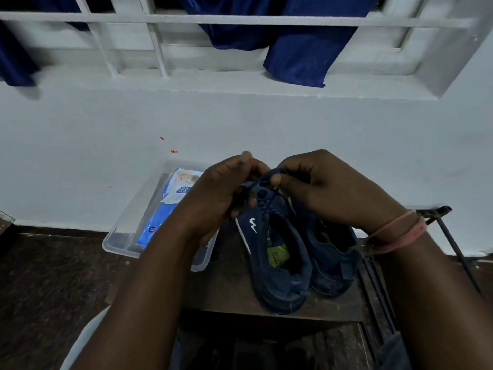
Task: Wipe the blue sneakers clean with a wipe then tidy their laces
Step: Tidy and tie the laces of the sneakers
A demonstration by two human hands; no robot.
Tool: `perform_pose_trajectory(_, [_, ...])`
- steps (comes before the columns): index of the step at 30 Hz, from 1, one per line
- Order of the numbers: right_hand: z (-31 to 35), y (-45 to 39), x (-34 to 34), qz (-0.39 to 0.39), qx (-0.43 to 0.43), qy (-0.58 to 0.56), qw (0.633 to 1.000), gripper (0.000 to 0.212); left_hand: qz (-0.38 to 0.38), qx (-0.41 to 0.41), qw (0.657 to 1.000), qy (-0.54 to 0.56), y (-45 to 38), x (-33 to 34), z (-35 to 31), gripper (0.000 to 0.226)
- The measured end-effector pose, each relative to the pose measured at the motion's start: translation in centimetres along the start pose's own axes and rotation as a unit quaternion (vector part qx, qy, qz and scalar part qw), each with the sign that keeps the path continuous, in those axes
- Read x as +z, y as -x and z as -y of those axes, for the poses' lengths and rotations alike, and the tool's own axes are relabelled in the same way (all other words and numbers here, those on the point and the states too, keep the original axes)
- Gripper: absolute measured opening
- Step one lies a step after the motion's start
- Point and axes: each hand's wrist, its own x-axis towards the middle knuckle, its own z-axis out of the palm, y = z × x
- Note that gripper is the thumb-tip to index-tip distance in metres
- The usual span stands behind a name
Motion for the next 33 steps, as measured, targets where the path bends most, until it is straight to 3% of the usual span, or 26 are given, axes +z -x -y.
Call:
perform_pose_trajectory(3, [-0.2,0.0,-0.1,-0.017,-0.027,0.004,0.999,0.02,-0.002,-0.028,0.999,-0.033,-0.1,-0.1,0.5,0.02])
perform_pose_trajectory(6, [-0.5,-0.2,0.0,-0.06,-0.055,0.008,0.997,0.018,0.045,-0.017,0.999,-0.025,0.0,-0.1,1.1,0.032])
perform_pose_trajectory(8, [-0.8,-0.3,-0.1,-0.094,-0.054,-0.008,0.994,0.019,0.033,0.002,0.999,-0.03,-0.1,-0.1,1.5,0.028])
perform_pose_trajectory(12, [-0.8,-0.1,-0.8,-0.139,-0.065,-0.039,0.987,0.016,-0.133,0.019,0.982,-0.13,-0.9,-1.0,2.6,0.015])
perform_pose_trajectory(15, [-0.1,0.3,-1.3,-0.126,-0.095,-0.122,0.98,0.01,-0.228,0.003,0.957,-0.18,-1.3,-1.6,3.7,0.024])
perform_pose_trajectory(17, [0.6,0.3,-1.2,-0.136,-0.117,-0.187,0.966,0.013,-0.207,-0.033,0.972,-0.11,-1.3,-0.9,3.7,0.026])
perform_pose_trajectory(20, [0.4,-0.5,-0.4,-0.167,-0.119,-0.258,0.944,0.017,-0.102,-0.091,0.983,0.127,-1.0,0.9,3.3,0.026])
perform_pose_trajectory(24, [-2.6,-1.3,1.3,-0.189,-0.055,-0.207,0.958,0.019,-0.023,-0.103,0.967,0.231,-0.5,1.3,2.8,0.021])
perform_pose_trajectory(29, [-5.0,-0.6,2.5,-0.13,-0.006,-0.008,0.991,0.023,-0.018,-0.014,0.98,0.197,-0.8,0.4,2.9,0.009])
perform_pose_trajectory(33, [-4.5,-0.5,3.3,0.019,-0.03,0.0,0.999,0.025,-0.092,0.032,0.994,0.04,-0.9,0.5,3.4,0.015])
